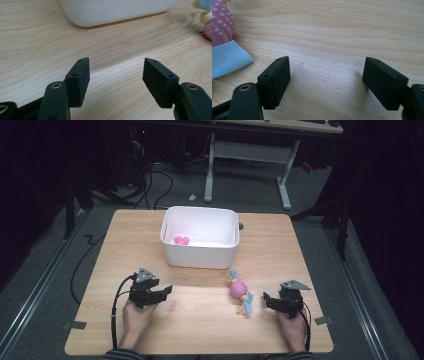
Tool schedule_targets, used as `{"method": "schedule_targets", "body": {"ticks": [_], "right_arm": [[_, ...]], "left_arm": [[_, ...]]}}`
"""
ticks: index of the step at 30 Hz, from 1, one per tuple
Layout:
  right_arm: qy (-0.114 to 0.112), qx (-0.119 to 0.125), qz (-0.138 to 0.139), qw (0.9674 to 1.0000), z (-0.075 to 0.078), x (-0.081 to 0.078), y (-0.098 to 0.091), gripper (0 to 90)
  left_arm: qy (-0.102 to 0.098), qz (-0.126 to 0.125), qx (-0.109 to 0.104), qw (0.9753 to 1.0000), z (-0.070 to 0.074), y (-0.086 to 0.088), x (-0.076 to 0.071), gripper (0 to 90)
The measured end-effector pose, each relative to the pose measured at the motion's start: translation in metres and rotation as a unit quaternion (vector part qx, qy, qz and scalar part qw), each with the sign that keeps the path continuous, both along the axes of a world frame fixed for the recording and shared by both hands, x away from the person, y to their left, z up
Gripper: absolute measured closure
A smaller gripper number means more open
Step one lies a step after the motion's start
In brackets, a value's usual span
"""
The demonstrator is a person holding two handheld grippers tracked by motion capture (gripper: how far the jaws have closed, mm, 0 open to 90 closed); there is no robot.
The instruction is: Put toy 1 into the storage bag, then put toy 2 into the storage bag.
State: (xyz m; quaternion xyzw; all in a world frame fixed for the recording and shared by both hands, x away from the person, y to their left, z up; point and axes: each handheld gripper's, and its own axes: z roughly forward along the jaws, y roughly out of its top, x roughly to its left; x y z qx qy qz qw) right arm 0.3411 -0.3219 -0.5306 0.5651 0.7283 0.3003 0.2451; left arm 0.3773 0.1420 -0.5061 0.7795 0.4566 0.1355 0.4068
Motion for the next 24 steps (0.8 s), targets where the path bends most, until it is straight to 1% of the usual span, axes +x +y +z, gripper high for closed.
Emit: {"method": "schedule_targets", "body": {"ticks": [4,6,13,14,20,24], "right_arm": [[0.000,0.000,0.000,1.0000,0.000,0.000,0.000,22.3],[0.000,0.000,0.000,1.0000,0.000,0.000,0.000,22.3],[0.000,0.001,-0.001,1.0000,0.000,0.000,0.000,22.3],[0.000,0.000,0.000,1.0000,0.000,0.000,0.000,22.3],[0.001,0.001,0.001,1.0000,0.000,0.000,0.000,22.3],[0.001,0.002,0.008,1.0000,0.000,0.000,0.000,22.3]], "left_arm": [[0.004,0.002,0.020,0.9998,-0.007,-0.002,0.001,39.0],[0.005,0.006,0.025,0.9997,-0.011,-0.002,0.002,38.8],[0.002,0.008,0.037,0.9993,-0.014,-0.005,0.003,38.3],[-0.002,0.007,0.043,0.9991,-0.014,-0.005,0.003,38.2],[0.000,0.008,0.062,0.9980,-0.021,-0.009,0.006,37.8],[-0.003,0.011,0.064,0.9979,-0.023,-0.010,0.008,37.4]]}}
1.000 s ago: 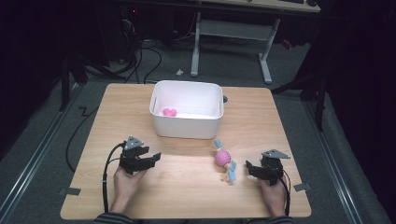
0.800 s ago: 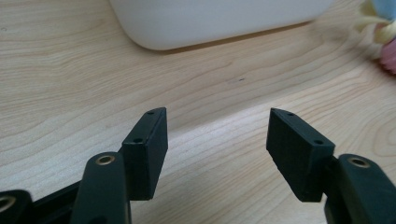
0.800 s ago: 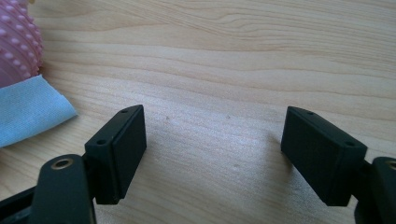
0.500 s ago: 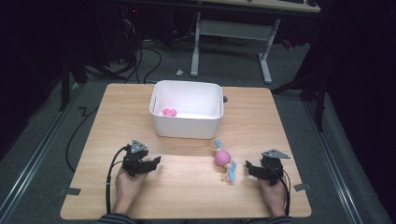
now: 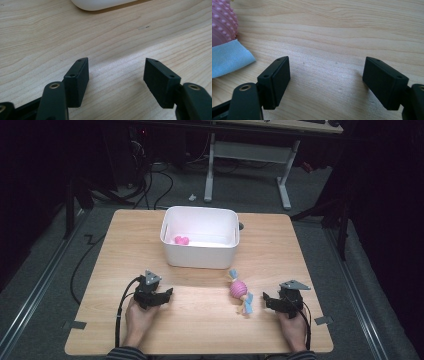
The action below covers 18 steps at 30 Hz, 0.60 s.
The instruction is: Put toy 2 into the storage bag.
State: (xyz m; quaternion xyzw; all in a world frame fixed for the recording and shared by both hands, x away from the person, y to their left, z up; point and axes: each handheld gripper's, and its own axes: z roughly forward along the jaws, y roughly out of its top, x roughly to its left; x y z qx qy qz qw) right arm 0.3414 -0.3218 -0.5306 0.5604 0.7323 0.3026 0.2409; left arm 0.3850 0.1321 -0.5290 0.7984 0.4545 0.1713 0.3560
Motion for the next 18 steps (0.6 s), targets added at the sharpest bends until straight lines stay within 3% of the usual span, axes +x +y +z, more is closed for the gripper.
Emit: {"method": "schedule_targets", "body": {"ticks": [7,10,15,18], "right_arm": [[0.000,0.002,0.001,1.0000,0.0001,0.0002,-0.0005,22.6],[0.000,0.001,0.000,1.0000,0.0000,0.0003,-0.0002,22.2],[0.001,-0.001,0.010,0.9999,-0.0001,-0.0014,-0.0013,20.1],[0.010,-0.002,0.016,0.9998,0.0024,-0.0015,-0.0020,25.1]], "left_arm": [[-0.004,-0.002,-0.002,1.0000,-0.0025,0.0002,0.0036,36.8],[-0.015,0.000,0.000,0.9999,-0.0049,-0.0005,0.0028,35.9],[-0.022,0.009,0.009,0.9997,-0.0065,-0.0031,0.0007,30.2],[-0.022,0.012,0.009,0.9997,-0.0066,-0.0033,0.0005,29.1]]}}
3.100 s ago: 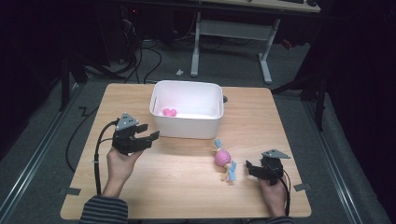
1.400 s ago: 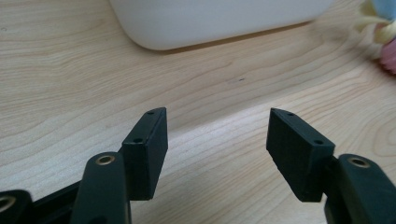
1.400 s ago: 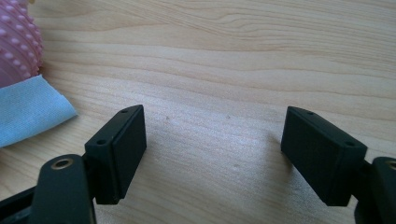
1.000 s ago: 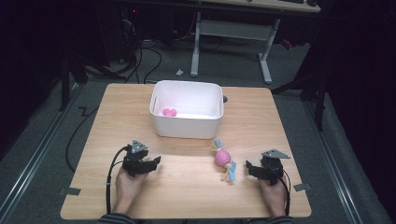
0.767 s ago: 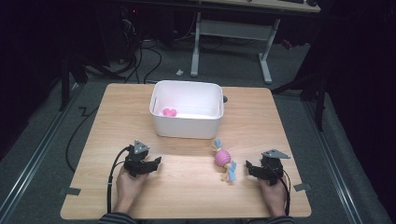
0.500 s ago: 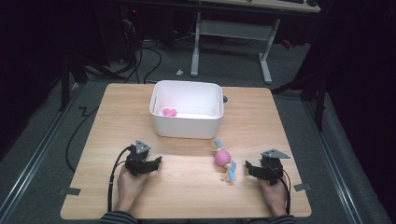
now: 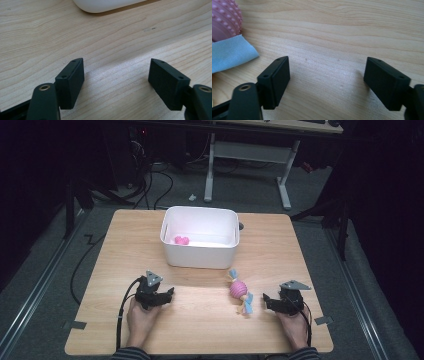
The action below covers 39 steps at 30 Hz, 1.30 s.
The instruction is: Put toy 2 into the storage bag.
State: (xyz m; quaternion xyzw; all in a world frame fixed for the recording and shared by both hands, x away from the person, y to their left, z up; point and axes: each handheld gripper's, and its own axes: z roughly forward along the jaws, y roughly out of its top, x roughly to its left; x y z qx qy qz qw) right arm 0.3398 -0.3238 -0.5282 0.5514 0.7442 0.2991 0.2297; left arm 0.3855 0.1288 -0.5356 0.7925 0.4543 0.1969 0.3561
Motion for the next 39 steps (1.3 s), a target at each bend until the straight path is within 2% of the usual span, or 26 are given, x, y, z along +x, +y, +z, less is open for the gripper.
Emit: {"method": "schedule_targets", "body": {"ticks": [3,9,13,18,22,26,32,39], "right_arm": [[0.008,0.015,0.006,0.9998,0.004,-0.005,-0.002,27.8],[0.002,0.036,0.018,0.9992,0.016,-0.017,-0.003,28.4],[-0.005,0.042,0.027,0.9987,0.024,-0.024,-0.001,28.9],[-0.006,0.048,0.054,0.9974,0.033,-0.032,0.009,29.1],[-0.002,0.050,0.064,0.9967,0.037,-0.033,0.016,29.3],[0.001,0.050,0.088,0.9949,0.044,-0.027,0.030,29.6],[0.005,0.033,0.117,0.9925,0.050,-0.018,0.049,29.7],[0.011,0.021,0.137,0.9902,0.053,-0.007,0.069,29.0]], "left_arm": [[0.002,-0.001,-0.001,1.0000,0.000,0.000,0.000,28.7],[0.002,-0.002,-0.001,1.0000,0.000,0.000,0.000,28.4],[0.002,-0.001,-0.002,1.0000,0.000,0.000,0.000,28.3],[0.002,-0.002,-0.001,1.0000,0.000,0.000,0.000,28.1],[0.002,-0.003,-0.002,1.0000,0.000,0.000,0.000,27.9],[0.003,-0.004,-0.002,1.0000,0.000,0.001,-0.001,27.4],[0.003,-0.004,-0.002,1.0000,0.000,0.001,-0.001,27.2],[0.003,-0.005,-0.003,1.0000,0.000,0.001,-0.001,27.1]]}}
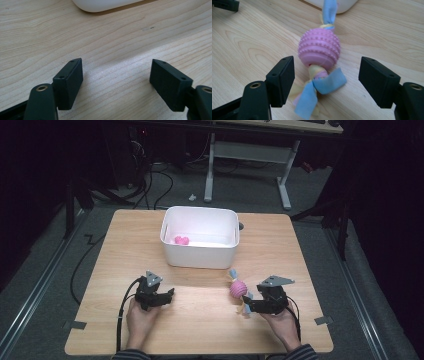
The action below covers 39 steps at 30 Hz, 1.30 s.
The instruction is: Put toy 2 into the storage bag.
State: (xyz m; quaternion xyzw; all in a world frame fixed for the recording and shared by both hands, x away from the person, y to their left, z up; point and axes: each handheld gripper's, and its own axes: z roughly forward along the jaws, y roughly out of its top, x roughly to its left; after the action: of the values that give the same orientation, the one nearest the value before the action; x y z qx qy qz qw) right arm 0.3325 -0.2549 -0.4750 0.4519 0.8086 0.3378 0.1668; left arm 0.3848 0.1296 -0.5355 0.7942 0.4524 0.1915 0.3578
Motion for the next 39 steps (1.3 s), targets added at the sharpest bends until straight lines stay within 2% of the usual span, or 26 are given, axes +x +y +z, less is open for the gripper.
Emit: {"method": "schedule_targets", "body": {"ticks": [8,16,30,39], "right_arm": [[0.007,-0.009,0.010,0.9999,0.001,0.013,0.014,28.0],[0.021,-0.031,0.012,0.9992,-0.008,0.024,0.027,27.4],[0.032,-0.051,0.002,0.9982,-0.019,0.034,0.033,30.4],[0.031,-0.048,0.008,0.9983,-0.022,0.033,0.034,33.9]], "left_arm": [[0.000,0.000,-0.001,1.0000,0.000,0.000,0.000,27.1],[0.000,0.000,-0.001,1.0000,0.000,0.000,0.000,26.9],[0.000,-0.001,0.002,1.0000,0.000,0.000,0.000,26.6],[-0.001,-0.001,0.002,1.0000,0.000,0.000,0.000,26.6]]}}
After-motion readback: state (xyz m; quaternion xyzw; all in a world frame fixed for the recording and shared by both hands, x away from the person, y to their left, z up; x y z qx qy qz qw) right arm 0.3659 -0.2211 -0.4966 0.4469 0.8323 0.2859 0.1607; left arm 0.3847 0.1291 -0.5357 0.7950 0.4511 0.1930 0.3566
